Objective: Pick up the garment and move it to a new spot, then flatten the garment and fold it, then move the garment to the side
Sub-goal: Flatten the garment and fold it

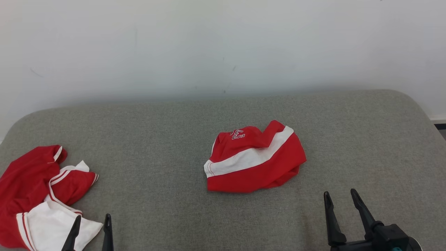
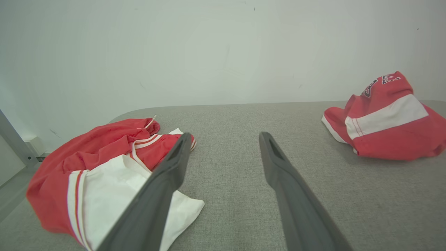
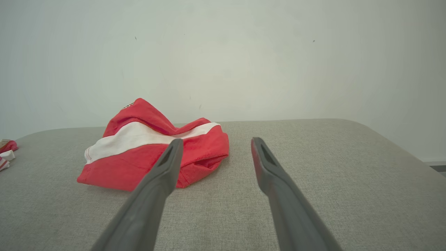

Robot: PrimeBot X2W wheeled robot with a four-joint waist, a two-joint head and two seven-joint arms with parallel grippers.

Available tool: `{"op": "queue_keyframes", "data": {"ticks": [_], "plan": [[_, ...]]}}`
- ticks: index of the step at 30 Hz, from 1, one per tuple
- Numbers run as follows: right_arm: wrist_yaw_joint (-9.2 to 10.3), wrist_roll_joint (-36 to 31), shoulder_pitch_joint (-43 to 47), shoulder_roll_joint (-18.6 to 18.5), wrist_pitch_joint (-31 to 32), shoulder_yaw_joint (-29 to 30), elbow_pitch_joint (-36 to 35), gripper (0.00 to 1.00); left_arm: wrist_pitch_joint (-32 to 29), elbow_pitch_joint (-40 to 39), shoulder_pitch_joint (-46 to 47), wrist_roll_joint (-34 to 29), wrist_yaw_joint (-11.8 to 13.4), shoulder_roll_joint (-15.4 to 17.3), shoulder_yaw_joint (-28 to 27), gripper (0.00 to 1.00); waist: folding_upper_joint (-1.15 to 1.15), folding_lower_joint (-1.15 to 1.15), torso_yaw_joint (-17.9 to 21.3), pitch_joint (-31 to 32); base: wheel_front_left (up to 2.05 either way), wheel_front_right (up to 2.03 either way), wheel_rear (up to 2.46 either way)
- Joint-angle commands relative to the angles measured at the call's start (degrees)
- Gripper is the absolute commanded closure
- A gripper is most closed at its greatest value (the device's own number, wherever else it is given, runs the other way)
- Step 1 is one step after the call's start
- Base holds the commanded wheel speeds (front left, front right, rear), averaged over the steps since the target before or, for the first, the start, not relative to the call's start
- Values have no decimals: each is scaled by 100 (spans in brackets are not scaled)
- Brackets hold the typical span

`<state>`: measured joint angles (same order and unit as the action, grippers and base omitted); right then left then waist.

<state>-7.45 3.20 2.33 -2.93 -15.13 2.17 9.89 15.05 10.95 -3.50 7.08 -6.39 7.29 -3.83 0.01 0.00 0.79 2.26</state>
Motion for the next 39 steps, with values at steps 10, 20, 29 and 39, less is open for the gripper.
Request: {"op": "queue_keyframes", "data": {"ticks": [10,20,29,39], "plan": [[-7,42,11,9,-3,-18,44,0,-22,-37,-16,115,54,48,39,0,-1,0,-9,11,0,0,0],[-7,42,6,9,-3,-29,65,0,-25,-39,-38,167,82,78,69,0,-1,0,6,-16,0,0,0],[-7,35,-94,9,-3,-119,99,0,-23,117,377,334,9,-21,302,0,-1,0,374,-143,0,0,0],[-7,50,-231,10,-3,-174,125,0,-15,1101,1493,589,-94,-29,957,0,-1,0,1141,-471,0,0,0]]}}
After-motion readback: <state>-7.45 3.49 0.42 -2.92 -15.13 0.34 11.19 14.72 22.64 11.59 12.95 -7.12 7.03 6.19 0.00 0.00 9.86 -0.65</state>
